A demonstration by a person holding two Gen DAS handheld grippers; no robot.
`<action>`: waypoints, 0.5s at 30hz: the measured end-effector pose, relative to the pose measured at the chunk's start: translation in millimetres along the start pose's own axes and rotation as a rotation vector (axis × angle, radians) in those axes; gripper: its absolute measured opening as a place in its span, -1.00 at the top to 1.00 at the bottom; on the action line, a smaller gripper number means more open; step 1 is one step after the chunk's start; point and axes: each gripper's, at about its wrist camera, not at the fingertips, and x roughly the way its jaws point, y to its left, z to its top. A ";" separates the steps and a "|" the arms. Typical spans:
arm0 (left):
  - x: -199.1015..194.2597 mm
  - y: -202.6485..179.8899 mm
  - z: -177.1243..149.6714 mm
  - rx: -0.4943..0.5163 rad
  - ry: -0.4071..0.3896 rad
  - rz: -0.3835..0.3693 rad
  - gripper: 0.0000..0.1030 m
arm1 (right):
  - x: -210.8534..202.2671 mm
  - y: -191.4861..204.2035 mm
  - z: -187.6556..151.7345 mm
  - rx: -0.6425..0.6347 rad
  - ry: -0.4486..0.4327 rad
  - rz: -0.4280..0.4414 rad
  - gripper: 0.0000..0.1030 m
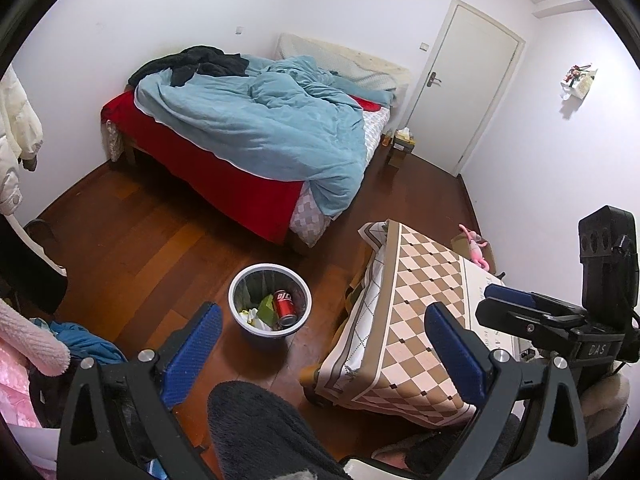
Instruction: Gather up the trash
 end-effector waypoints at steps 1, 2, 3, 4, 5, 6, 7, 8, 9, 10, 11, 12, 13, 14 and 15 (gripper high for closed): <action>0.1 -0.3 0.3 0.000 0.001 -0.004 -1.00 | -0.2 -0.4 -0.2 -0.002 0.001 0.001 -1.00; 0.9 -1.4 0.5 0.001 0.003 -0.007 -1.00 | 0.3 0.0 0.0 -0.001 0.002 -0.002 -1.00; 1.1 -1.1 0.8 0.003 0.004 -0.010 -1.00 | -0.1 -1.0 -0.1 0.002 0.001 -0.002 -1.00; 1.5 -2.3 1.1 0.007 0.006 -0.014 -1.00 | 0.0 0.4 -0.1 0.003 0.001 -0.002 -1.00; 1.7 -3.3 1.0 0.010 0.008 -0.014 -1.00 | -0.7 0.0 -0.6 0.004 0.002 -0.001 -1.00; 1.3 -4.3 1.1 0.013 0.008 -0.015 -1.00 | -1.2 -0.9 -0.8 0.007 0.001 -0.001 -1.00; 1.2 -4.7 1.0 0.015 0.008 -0.017 -1.00 | -1.6 -1.2 -1.1 0.008 0.001 0.000 -1.00; 1.2 -5.2 1.0 0.015 0.008 -0.020 -1.00 | -2.6 -1.9 -1.3 0.008 0.000 0.001 -1.00; 0.9 -6.2 1.4 0.016 0.008 -0.024 -1.00 | -3.0 -2.7 -1.4 0.009 -0.001 0.002 -1.00; 0.9 -7.0 1.7 0.018 0.008 -0.026 -1.00 | -3.5 -3.0 -1.7 0.010 -0.003 0.003 -1.00; 0.8 -8.3 2.0 0.021 0.008 -0.026 -1.00 | -3.9 -3.6 -2.0 0.008 -0.002 0.005 -1.00; 0.4 -9.1 2.4 0.023 0.007 -0.027 -1.00 | -4.3 -4.3 -2.3 0.007 -0.001 0.006 -1.00; 0.8 -10.1 2.5 0.023 0.008 -0.029 -1.00 | -5.1 -5.7 -2.4 0.008 0.000 0.006 -1.00; 0.7 -10.8 2.6 0.024 0.008 -0.031 -1.00 | -5.4 -6.2 -2.4 0.006 0.000 0.009 -1.00; 0.5 -11.8 2.6 0.024 0.006 -0.031 -1.00 | -5.3 -6.1 -2.4 0.005 0.000 0.008 -1.00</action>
